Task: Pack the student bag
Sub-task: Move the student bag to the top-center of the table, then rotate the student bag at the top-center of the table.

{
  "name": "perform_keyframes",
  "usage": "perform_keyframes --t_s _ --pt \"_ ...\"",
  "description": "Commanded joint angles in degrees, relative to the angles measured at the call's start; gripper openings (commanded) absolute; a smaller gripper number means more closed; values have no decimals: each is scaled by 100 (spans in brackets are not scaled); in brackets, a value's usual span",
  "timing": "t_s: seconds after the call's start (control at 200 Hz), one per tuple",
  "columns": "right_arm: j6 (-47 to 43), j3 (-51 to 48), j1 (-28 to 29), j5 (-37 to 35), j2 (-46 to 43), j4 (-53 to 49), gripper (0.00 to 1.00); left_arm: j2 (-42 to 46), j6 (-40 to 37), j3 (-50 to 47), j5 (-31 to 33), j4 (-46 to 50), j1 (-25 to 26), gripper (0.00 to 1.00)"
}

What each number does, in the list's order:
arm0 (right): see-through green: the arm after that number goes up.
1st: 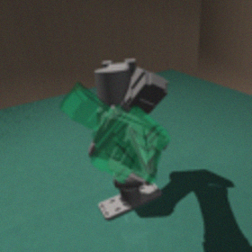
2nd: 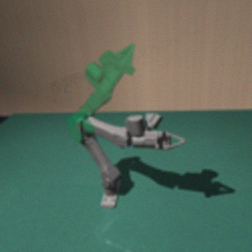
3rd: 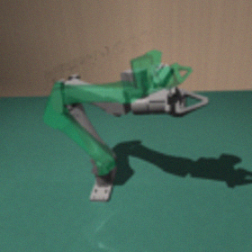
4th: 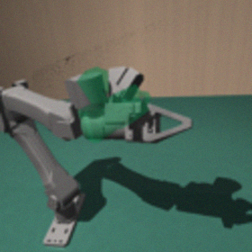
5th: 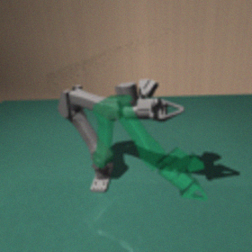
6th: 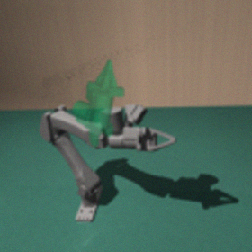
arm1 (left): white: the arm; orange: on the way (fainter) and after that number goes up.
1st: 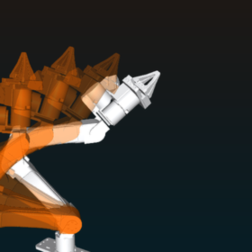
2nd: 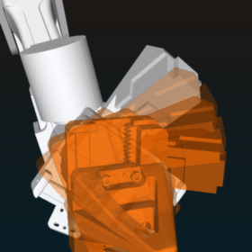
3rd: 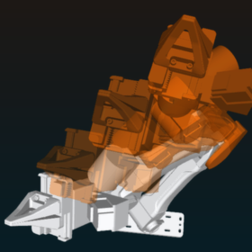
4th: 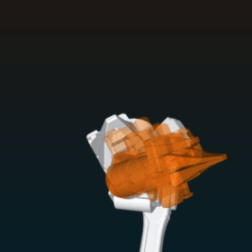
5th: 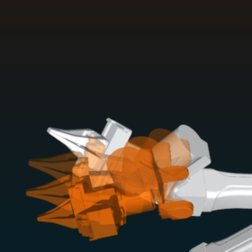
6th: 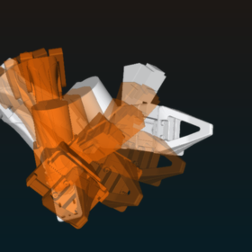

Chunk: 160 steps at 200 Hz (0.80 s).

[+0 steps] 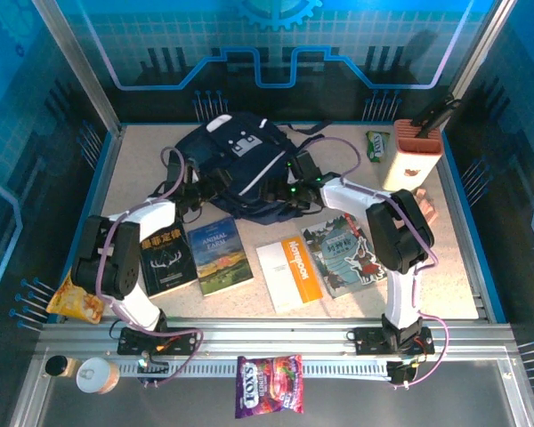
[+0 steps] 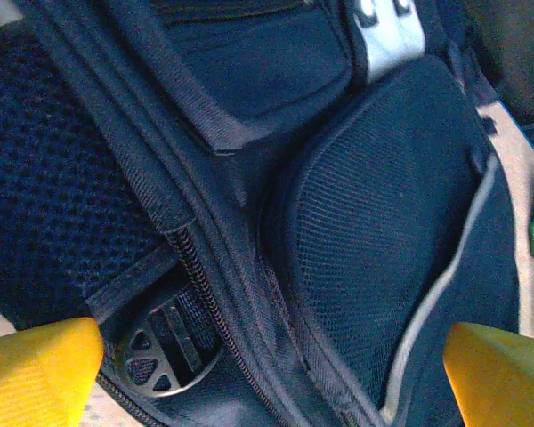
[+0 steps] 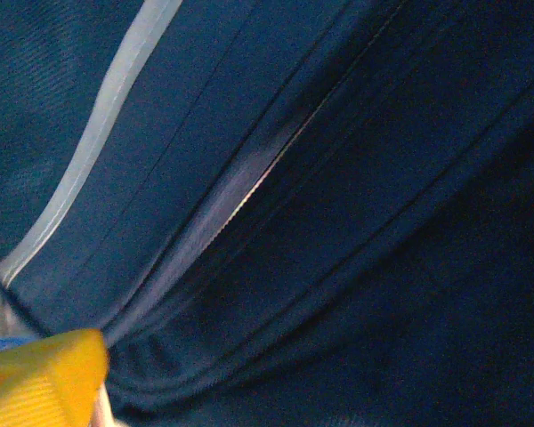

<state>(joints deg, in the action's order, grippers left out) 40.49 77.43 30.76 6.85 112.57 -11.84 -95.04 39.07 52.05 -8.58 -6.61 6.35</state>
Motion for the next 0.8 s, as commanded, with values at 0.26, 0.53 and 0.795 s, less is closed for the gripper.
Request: perform_keyframes --t_s 0.26,0.53,0.795 --pt "-228 -660 -1010 280 -1176 -137 100 1040 -88 -251 242 906 -91 99" --pt "-703 454 -1431 895 72 -343 100 1023 833 -771 -364 275 -81 99" --pt "-290 1311 -1428 1091 1096 -550 56 359 1252 -587 -816 -275 -55 99"
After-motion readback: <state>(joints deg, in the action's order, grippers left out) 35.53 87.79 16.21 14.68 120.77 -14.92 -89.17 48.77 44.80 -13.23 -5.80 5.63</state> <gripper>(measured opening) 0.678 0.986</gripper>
